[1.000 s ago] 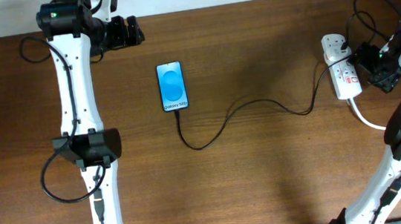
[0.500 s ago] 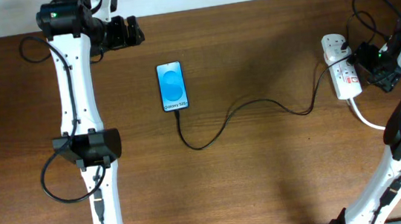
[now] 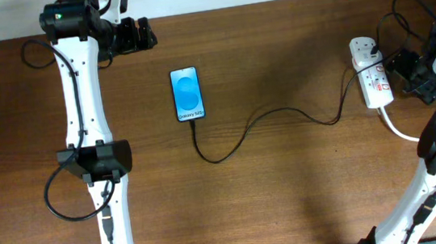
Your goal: Plug charger to phone and switch on socket
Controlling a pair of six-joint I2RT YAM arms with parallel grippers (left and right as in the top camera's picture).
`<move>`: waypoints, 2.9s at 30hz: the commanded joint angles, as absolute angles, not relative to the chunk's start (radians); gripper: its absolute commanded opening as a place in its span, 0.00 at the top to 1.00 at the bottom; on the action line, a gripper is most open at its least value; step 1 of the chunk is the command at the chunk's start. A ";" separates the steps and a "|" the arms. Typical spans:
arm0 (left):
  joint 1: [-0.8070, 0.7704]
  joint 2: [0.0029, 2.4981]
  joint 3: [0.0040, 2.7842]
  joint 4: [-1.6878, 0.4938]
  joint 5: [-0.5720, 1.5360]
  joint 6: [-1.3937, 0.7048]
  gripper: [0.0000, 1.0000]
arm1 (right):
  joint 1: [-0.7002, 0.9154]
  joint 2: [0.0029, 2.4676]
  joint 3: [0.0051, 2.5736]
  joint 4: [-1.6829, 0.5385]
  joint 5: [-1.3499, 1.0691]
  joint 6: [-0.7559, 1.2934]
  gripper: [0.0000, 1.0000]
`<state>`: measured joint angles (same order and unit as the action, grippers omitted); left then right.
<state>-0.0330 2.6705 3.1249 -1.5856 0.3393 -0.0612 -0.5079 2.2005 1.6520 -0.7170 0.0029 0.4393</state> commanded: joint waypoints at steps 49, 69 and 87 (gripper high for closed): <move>-0.031 2.657 3.125 -1.584 0.332 -0.059 0.01 | -0.453 1.910 1.629 -0.993 -0.132 0.347 0.02; -0.030 2.657 3.125 -1.584 0.332 -0.059 0.01 | -0.384 0.965 1.277 -1.426 -0.173 0.345 0.02; -0.030 2.657 3.125 -1.584 0.332 -0.059 0.01 | -0.167 0.080 0.474 -0.722 -0.170 0.104 0.02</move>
<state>-0.0330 2.6705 3.1249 -1.5841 0.3389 -0.0612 -0.1856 0.1867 0.6117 -0.8223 -0.1749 0.1238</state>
